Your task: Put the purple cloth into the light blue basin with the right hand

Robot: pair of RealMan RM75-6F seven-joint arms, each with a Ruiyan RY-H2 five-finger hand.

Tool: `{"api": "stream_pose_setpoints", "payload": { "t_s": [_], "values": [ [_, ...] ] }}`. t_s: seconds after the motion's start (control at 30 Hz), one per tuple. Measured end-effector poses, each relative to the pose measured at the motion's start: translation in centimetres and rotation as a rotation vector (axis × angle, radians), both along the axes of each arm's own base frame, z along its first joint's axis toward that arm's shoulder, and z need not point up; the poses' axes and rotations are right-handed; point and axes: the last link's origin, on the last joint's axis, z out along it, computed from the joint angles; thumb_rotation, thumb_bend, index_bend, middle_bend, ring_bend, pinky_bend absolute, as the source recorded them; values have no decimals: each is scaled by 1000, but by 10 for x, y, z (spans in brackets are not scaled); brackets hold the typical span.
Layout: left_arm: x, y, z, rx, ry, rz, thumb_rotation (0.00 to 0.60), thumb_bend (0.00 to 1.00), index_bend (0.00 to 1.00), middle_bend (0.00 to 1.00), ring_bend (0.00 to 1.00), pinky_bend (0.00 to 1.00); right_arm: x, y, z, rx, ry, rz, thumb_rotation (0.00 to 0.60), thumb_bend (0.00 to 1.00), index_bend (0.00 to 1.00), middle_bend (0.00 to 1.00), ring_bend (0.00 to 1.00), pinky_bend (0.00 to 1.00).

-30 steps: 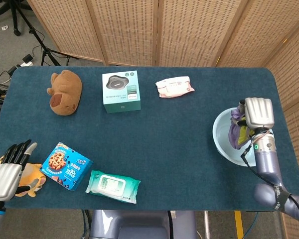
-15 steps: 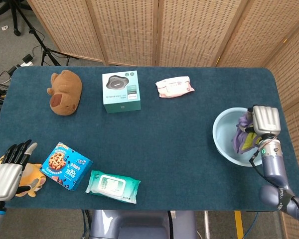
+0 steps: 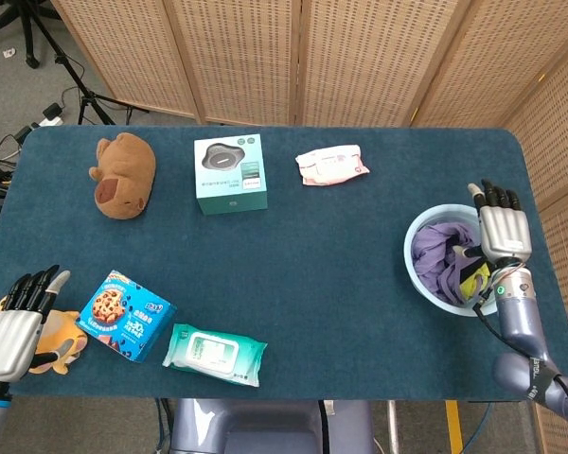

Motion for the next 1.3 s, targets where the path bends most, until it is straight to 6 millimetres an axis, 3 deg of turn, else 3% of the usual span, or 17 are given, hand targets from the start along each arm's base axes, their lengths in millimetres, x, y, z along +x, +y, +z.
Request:
{"api": "stream_pose_setpoints", "payload": {
  "t_s": [0.37, 0.6, 0.97, 1.13, 1.3],
  "values": [
    [-2, 1, -1, -3, 9, 6, 600, 185, 0, 0, 0, 0, 22, 14, 7, -27, 14, 117, 600, 1, 25, 0, 0, 0],
    [-1, 0, -2, -6, 18, 7, 600, 185, 0, 0, 0, 0, 34, 60, 4, -52, 38, 282, 600, 0, 9, 0, 0, 0],
    [-2, 1, -6, -6, 38, 10, 600, 185, 0, 0, 0, 0, -5, 158, -18, -56, 63, 337, 600, 0, 9, 0, 0, 0],
    [-3, 1, -7, -2, 47, 13, 600, 185, 0, 0, 0, 0, -26, 180, -25, -51, 74, 320, 600, 2, 9, 0, 0, 0],
    [-4, 3, -8, 3, 55, 15, 600, 184, 0, 0, 0, 0, -39, 186, -26, -47, 77, 293, 600, 2, 9, 0, 0, 0]
  ]
}}
